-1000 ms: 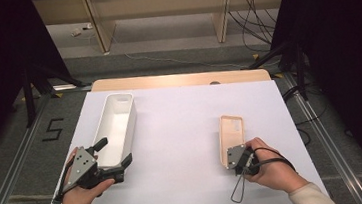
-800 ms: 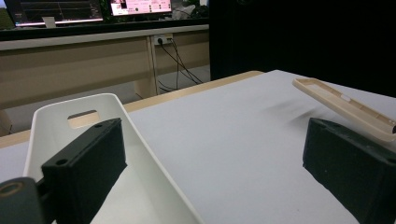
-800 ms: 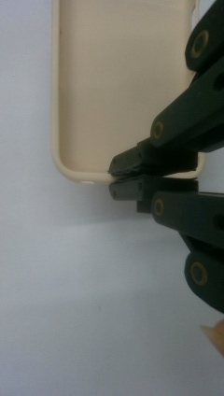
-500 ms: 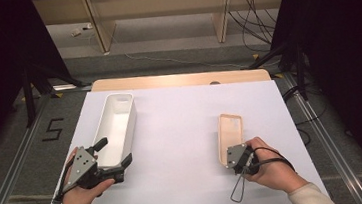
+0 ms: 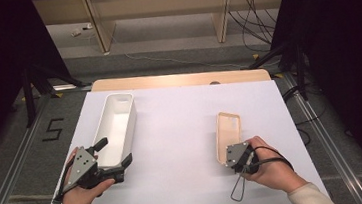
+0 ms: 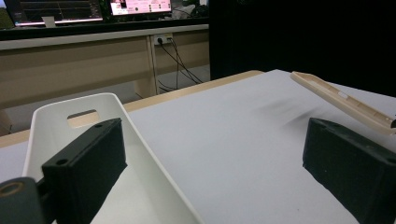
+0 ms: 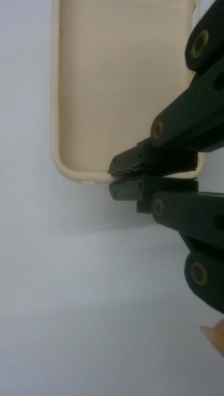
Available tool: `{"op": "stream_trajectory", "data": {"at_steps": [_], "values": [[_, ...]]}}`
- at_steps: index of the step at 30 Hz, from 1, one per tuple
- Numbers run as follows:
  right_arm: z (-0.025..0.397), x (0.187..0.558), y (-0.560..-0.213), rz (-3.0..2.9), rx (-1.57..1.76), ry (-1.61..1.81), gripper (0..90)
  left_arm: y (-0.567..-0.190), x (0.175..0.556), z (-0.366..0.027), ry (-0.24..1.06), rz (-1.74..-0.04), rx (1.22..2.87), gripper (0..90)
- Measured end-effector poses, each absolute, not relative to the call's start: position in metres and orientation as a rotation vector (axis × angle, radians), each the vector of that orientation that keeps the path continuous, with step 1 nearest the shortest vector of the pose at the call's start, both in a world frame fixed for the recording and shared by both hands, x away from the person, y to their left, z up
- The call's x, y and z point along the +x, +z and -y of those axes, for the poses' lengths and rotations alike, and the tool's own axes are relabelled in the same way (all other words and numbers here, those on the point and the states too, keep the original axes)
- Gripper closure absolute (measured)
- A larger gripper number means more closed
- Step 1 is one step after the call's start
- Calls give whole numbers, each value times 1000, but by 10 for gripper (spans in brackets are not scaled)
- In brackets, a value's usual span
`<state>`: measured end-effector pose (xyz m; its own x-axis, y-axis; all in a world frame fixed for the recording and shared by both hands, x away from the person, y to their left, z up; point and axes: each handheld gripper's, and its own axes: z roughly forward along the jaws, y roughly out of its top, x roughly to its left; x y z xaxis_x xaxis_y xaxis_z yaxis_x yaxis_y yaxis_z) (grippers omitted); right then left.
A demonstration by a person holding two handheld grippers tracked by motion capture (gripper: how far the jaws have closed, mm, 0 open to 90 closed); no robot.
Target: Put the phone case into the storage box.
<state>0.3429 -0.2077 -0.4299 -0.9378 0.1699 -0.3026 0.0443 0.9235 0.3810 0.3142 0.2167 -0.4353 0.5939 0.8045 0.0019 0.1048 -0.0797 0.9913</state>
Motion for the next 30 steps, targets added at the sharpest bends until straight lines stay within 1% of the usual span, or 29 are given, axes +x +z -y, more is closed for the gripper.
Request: {"op": "stream_trajectory", "data": {"at_steps": [30], "values": [[199, 345, -419, -2655, 165, 719, 878, -436, 315, -217, 694, -789, 1565, 55]]}}
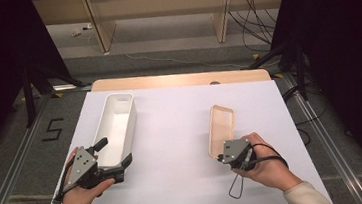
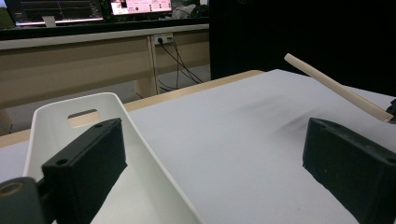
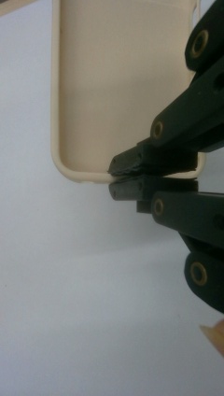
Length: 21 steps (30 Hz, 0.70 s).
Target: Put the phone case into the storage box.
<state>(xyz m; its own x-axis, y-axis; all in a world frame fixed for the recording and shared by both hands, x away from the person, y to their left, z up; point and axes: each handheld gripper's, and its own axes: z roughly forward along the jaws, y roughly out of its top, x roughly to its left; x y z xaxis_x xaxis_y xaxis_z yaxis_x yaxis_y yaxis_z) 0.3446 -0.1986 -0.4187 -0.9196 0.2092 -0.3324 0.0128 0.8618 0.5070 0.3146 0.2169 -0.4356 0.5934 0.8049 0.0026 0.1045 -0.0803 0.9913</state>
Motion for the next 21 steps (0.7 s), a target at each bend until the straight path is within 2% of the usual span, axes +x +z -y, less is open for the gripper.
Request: {"op": "stream_trajectory", "data": {"at_steps": [21], "values": [[196, 349, -416, -2600, 162, 832, 877, -436, 314, -217, 694, -788, 1567, 56]]}}
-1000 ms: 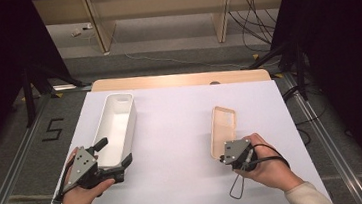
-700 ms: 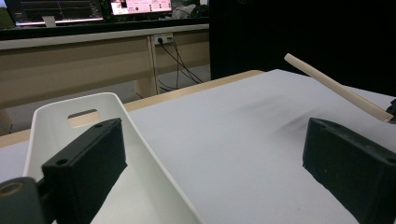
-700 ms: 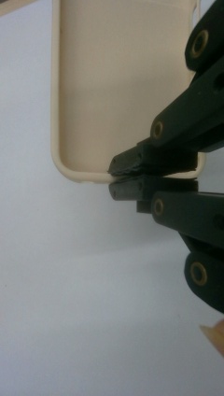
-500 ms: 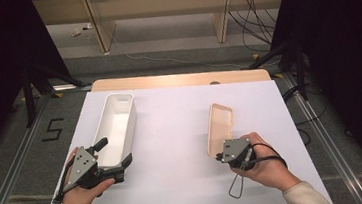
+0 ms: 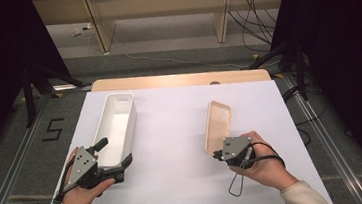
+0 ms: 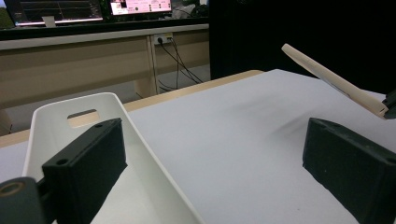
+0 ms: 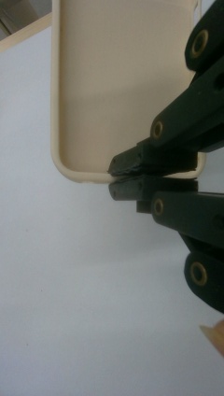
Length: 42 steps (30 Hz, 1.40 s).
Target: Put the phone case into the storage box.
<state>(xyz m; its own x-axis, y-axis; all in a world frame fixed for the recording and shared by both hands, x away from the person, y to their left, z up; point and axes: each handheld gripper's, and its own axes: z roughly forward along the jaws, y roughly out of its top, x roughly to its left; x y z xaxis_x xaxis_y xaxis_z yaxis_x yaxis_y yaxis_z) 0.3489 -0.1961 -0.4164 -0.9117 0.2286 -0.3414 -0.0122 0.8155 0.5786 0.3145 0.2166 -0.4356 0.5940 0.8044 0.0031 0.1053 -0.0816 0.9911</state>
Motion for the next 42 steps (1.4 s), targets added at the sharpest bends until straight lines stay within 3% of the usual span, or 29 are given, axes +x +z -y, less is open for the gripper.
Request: {"op": "stream_trajectory", "data": {"at_steps": [42], "values": [[179, 352, -416, -2569, 140, 969, 877, -427, 318, -207, 691, -773, 1579, 67]]}}
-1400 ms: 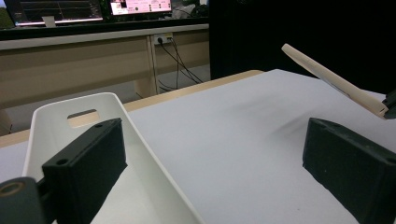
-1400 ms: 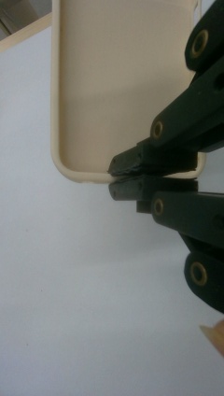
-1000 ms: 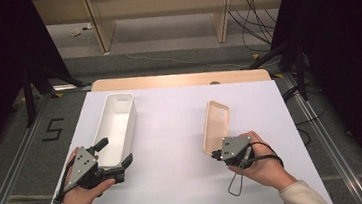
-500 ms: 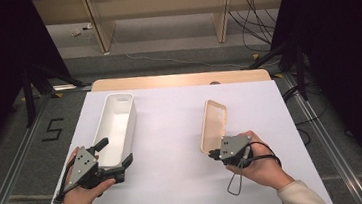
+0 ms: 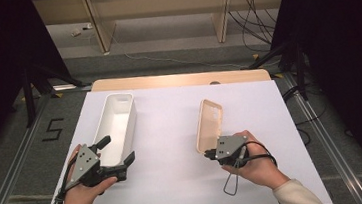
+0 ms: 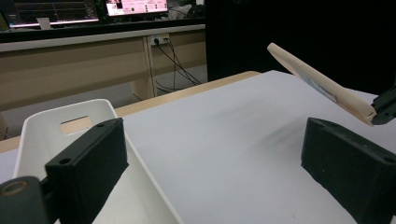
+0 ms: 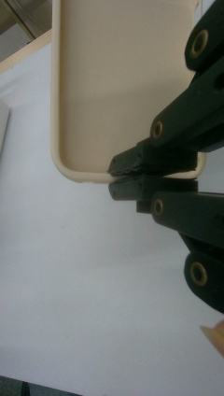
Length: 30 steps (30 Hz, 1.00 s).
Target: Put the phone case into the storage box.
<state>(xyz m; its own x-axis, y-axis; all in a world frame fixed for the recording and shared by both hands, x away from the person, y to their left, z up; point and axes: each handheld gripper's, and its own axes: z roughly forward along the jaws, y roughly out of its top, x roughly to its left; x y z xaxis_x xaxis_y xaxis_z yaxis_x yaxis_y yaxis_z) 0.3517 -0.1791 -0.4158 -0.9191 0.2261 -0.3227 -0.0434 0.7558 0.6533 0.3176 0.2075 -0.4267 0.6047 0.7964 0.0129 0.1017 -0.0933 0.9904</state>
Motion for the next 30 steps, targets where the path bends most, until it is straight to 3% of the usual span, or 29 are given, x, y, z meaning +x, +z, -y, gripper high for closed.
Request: {"op": "stream_trajectory", "data": {"at_steps": [30], "values": [[161, 351, -412, -2571, 94, 997, 877, -395, 365, -154, 671, -713, 1681, 86]]}}
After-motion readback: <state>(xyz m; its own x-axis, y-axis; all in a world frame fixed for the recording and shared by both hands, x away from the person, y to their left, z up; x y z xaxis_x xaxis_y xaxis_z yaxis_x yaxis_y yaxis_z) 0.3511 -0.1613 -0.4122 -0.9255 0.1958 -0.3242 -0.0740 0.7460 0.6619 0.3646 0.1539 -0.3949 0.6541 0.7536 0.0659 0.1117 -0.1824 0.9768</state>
